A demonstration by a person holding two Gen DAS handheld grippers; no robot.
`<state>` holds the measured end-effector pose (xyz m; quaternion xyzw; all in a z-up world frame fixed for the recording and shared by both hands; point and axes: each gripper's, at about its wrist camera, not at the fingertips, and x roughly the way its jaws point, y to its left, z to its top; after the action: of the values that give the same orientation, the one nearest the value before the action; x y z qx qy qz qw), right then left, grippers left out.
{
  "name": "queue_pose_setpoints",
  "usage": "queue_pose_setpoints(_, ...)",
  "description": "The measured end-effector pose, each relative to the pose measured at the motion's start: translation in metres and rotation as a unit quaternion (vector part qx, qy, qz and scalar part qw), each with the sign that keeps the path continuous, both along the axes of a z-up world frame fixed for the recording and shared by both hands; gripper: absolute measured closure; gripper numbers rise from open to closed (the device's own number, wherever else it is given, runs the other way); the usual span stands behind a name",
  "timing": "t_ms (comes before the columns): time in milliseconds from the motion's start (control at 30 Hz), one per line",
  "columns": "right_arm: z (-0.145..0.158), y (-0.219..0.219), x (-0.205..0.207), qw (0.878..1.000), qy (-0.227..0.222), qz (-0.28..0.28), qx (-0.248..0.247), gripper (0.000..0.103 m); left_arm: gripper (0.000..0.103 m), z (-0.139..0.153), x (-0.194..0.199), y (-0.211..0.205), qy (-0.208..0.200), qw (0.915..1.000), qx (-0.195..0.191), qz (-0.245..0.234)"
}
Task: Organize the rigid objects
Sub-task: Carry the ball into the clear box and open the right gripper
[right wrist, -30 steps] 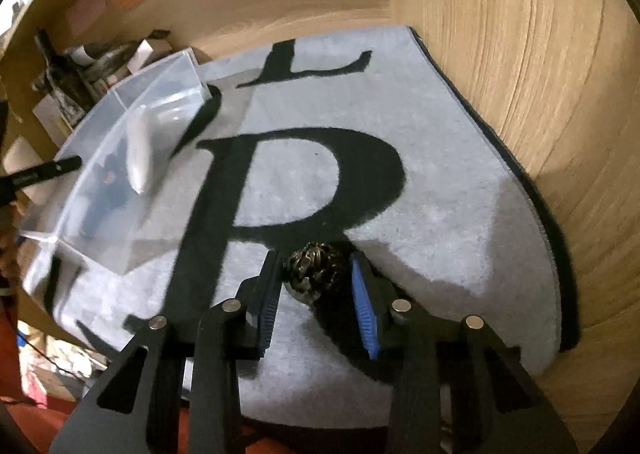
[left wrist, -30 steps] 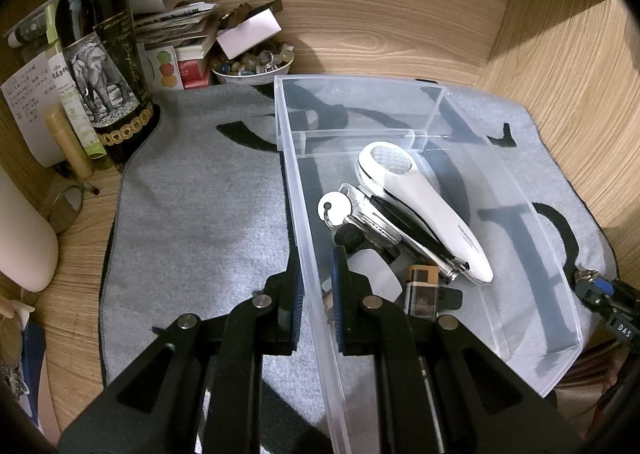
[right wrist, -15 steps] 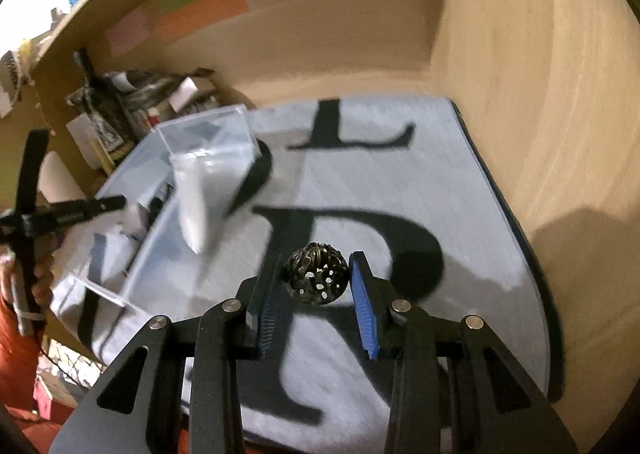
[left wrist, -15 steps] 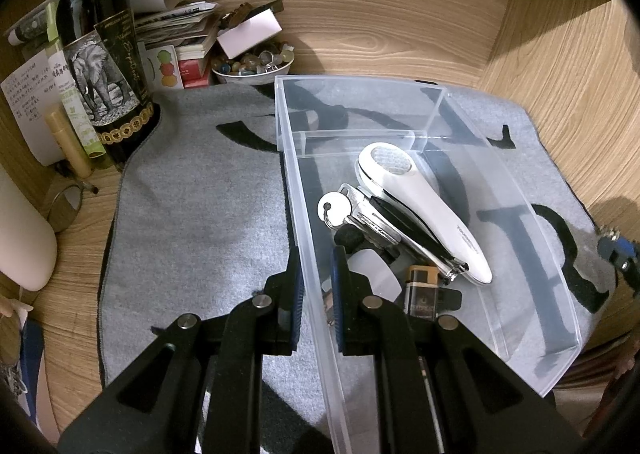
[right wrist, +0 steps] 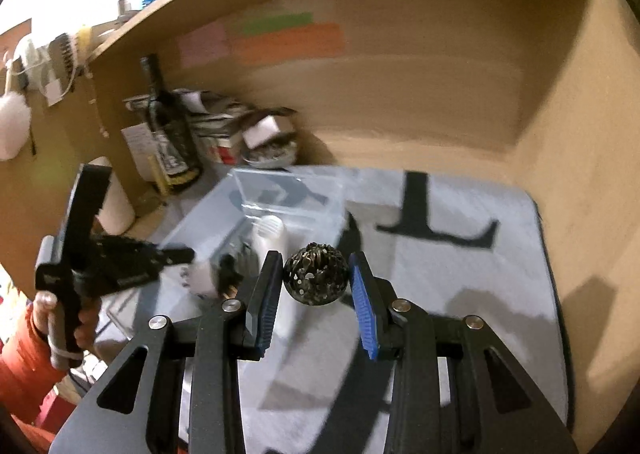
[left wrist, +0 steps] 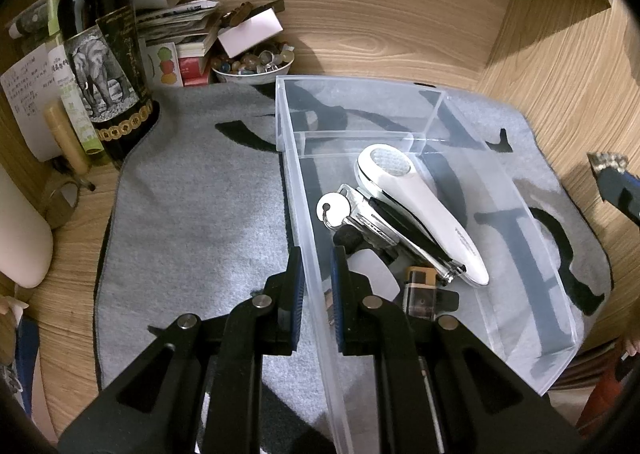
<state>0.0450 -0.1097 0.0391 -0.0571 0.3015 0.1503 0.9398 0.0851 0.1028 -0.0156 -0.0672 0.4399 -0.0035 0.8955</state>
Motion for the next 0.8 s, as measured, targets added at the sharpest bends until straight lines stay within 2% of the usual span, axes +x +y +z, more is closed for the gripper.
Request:
queue_pose_setpoints(133, -0.002, 0.020, 0.013, 1.000, 0.003, 0.026, -0.008, 0.072, 0.092, 0.000, 0.000, 0.001, -0.001, 1.0000, -0.002, 0.000)
queue_pose_setpoints(333, -0.018, 0.042, 0.035, 0.998, 0.033, 0.052, -0.022, 0.072, 0.092, 0.000, 0.000, 0.001, -0.001, 1.0000, -0.002, 0.000)
queue_pose_setpoints(800, -0.051, 0.066, 0.068, 0.991, 0.096, 0.072, -0.057, 0.071, 0.092, 0.000, 0.000, 0.001, -0.001, 1.0000, -0.002, 0.000)
